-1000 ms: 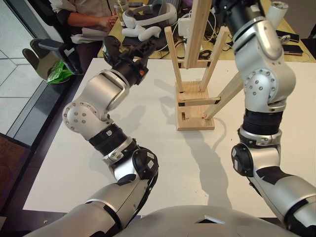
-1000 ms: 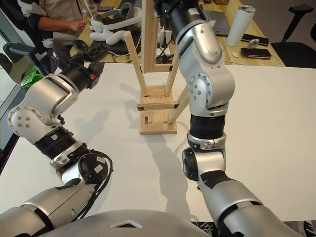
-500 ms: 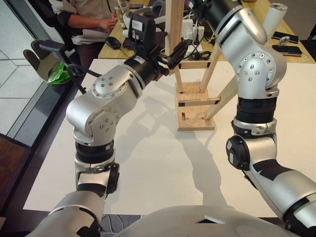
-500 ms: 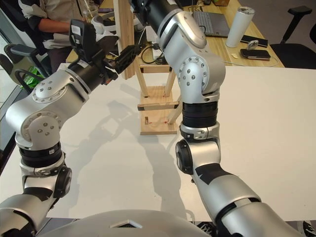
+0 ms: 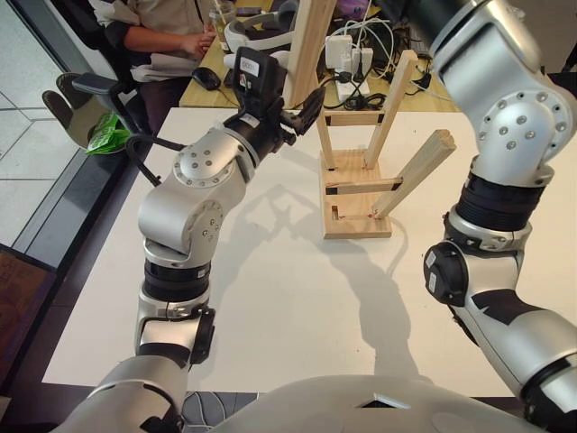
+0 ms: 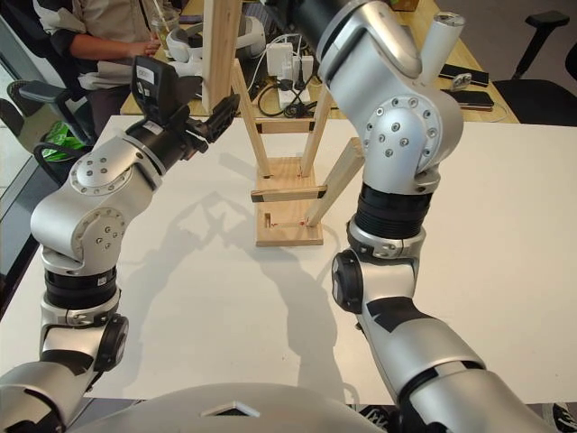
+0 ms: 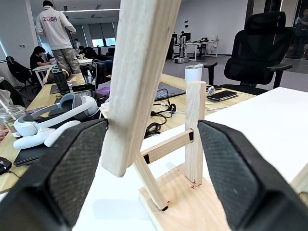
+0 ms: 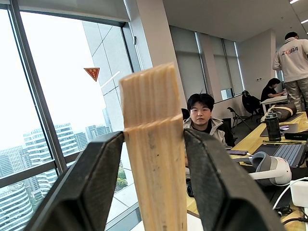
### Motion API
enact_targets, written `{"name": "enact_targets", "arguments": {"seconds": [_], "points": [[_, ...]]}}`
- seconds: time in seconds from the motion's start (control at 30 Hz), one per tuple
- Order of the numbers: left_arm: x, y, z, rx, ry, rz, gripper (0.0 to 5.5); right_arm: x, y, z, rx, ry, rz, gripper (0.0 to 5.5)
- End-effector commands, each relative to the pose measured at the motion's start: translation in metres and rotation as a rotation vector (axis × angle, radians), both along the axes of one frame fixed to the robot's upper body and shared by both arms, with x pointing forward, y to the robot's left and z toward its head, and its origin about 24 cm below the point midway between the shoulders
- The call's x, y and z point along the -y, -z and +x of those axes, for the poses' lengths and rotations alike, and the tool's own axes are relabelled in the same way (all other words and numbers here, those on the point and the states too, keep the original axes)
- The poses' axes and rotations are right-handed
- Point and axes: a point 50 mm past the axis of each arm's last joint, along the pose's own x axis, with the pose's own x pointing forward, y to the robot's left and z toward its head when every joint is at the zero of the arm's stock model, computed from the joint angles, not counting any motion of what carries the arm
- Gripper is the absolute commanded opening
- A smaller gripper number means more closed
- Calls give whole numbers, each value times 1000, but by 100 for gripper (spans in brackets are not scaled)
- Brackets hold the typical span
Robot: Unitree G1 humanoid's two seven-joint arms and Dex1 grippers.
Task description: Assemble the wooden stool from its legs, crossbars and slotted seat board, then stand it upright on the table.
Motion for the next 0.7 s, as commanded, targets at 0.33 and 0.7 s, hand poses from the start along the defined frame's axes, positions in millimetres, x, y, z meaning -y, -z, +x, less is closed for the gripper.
{"name": "enact_targets", "arguments": {"seconds": [0.33, 0.7], "points": [[-16, -9, 13, 58, -55, 68, 347, -3, -16, -15, 54, -66, -14, 204], [-13, -1, 5, 40, 57, 191, 215, -5, -9, -12, 32, -64, -32, 204]]}}
